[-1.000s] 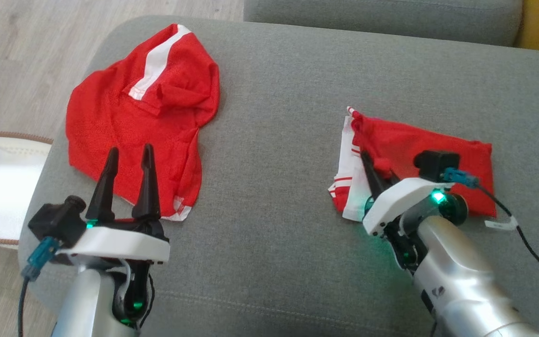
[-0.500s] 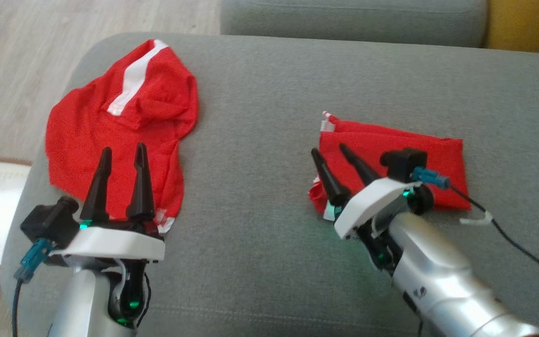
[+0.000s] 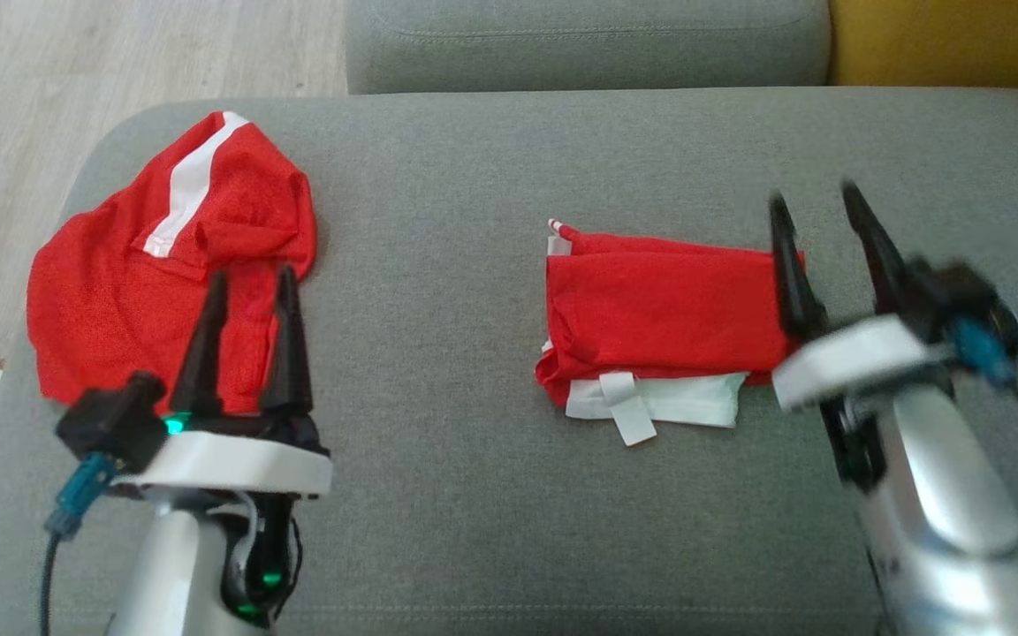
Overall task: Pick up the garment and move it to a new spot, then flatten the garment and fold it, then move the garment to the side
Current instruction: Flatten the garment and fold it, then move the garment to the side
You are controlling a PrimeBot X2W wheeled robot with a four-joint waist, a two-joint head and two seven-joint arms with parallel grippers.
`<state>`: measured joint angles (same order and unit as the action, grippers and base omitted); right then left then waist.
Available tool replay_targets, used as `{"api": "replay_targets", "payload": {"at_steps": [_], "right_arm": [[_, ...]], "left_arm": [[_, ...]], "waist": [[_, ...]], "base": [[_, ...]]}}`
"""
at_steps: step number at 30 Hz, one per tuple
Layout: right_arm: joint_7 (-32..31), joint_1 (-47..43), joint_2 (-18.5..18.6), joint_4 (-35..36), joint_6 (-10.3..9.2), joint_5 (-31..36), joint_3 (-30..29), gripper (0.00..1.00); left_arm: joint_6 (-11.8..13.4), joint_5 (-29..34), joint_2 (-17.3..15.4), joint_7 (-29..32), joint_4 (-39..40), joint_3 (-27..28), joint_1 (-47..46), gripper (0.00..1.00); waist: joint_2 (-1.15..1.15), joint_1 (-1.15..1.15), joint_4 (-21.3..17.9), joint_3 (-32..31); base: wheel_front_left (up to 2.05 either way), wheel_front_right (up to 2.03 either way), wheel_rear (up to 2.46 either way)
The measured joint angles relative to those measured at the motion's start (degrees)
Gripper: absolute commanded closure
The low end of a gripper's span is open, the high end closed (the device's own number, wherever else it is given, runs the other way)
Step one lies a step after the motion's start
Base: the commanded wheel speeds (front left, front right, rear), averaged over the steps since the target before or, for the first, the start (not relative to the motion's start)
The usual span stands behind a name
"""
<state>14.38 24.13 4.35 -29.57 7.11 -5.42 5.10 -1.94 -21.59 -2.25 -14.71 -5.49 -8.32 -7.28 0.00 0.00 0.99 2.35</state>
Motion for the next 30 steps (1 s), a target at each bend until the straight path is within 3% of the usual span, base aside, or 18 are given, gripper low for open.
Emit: {"api": "replay_targets", "payload": {"at_steps": [6,20,24,30], "right_arm": [[0.0,-11.65,-0.89,8.35,0.0,2.46,-5.73,0.0],[-0.34,-16.77,-1.56,14.16,0.0,-1.15,-6.32,0.0],[-2.99,-16.26,-1.62,13.33,0.0,-1.07,-9.14,0.0],[-8.66,-10.5,-1.62,4.07,0.0,-4.36,-15.04,0.0]], "left_arm": [[0.4,3.89,-0.03,0.0,0.01,-3.1,0.58,0.0],[0.94,4.89,-0.11,0.0,1.23,-4.08,3.55,0.0],[0.76,4.89,-0.11,0.0,1.43,-4.1,3.18,0.0],[-0.35,4.89,-0.11,0.0,1.09,-4.49,0.96,0.0]], "waist": [[0.0,0.0,-0.34,-0.44],[0.0,0.0,-0.43,0.11],[0.0,0.0,-0.04,1.6],[0.0,0.0,1.18,5.07]], "base": [[0.0,0.0,0.0],[0.0,0.0,0.0],[0.0,0.0,0.0],[0.0,0.0,0.0]]}}
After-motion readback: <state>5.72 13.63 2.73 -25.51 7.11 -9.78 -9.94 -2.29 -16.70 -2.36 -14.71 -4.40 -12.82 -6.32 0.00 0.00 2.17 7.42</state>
